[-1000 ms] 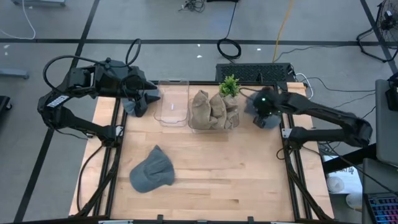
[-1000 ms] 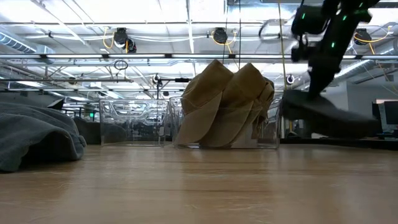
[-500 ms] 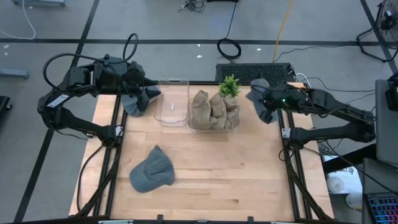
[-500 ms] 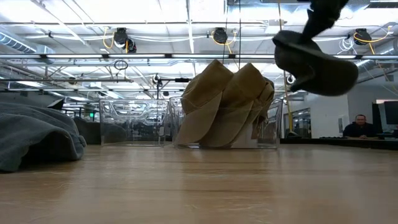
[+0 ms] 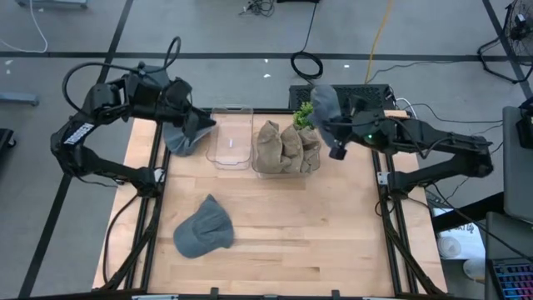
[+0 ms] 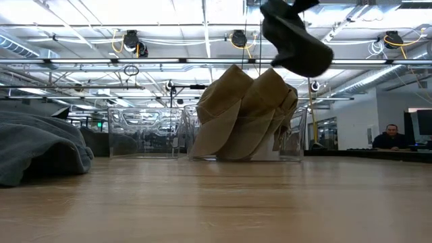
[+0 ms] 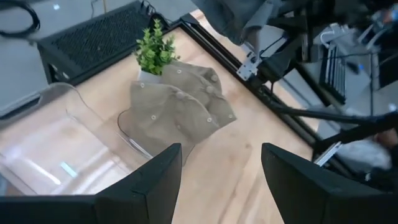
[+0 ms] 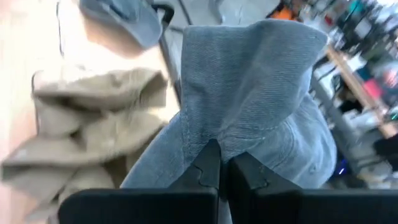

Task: Pick & Place hat
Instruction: Put the top right blue cap into the left transparent bin

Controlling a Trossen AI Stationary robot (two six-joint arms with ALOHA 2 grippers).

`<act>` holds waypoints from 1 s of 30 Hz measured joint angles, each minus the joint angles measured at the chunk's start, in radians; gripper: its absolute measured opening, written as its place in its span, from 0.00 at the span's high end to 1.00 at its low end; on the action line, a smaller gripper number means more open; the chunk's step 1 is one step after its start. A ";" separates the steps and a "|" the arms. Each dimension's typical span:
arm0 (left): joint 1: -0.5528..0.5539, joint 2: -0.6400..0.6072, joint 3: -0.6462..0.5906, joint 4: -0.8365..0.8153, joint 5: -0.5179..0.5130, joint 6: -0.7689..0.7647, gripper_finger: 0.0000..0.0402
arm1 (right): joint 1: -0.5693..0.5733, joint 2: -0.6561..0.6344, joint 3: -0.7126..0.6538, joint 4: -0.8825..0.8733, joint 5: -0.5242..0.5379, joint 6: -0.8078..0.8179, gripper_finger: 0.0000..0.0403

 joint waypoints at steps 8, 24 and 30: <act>0.047 0.000 0.000 0.036 0.052 -0.095 0.43 | 0.101 0.086 0.094 0.193 0.065 -0.185 1.00; 0.027 0.023 0.000 0.299 0.257 -0.222 0.25 | 0.379 0.344 0.278 0.421 0.223 -0.459 1.00; -0.012 0.067 0.000 0.298 0.303 -0.271 0.17 | 0.422 0.395 0.285 0.469 0.296 -0.565 1.00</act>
